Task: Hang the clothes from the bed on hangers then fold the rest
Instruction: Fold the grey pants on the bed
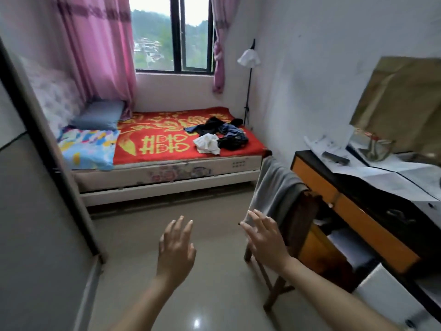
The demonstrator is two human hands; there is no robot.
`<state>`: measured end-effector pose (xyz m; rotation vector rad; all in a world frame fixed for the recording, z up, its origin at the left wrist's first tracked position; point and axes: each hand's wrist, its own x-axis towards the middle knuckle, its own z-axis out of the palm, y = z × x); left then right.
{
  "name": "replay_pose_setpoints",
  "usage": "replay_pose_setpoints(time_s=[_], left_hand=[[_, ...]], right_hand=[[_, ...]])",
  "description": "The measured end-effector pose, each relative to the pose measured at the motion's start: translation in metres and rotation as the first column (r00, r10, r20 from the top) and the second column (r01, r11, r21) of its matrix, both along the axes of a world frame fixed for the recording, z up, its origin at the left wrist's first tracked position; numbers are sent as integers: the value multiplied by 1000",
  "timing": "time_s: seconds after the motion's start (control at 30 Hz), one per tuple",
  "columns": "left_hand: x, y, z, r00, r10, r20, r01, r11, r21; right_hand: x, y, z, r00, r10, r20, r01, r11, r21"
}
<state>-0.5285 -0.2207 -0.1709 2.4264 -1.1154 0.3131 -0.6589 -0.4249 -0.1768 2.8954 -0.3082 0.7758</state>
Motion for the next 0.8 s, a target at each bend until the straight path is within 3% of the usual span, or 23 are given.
replay_pose_setpoints(time_s=[0.27,0.53,0.8], left_hand=[[54,-80,-27,986,-103,-129,98,994,-42],[157,-159,-38,985,-118,-123,131,986,103],[171,-246,-51,951,-271,-147,293,945,149]], right_hand=[[-10,-72,-16,962,-268,-47,267,963,-24],[45,-133,8,883,-462,-79,460,887,-41],[51,-186,27,766,-631,-124,635,773,-7]])
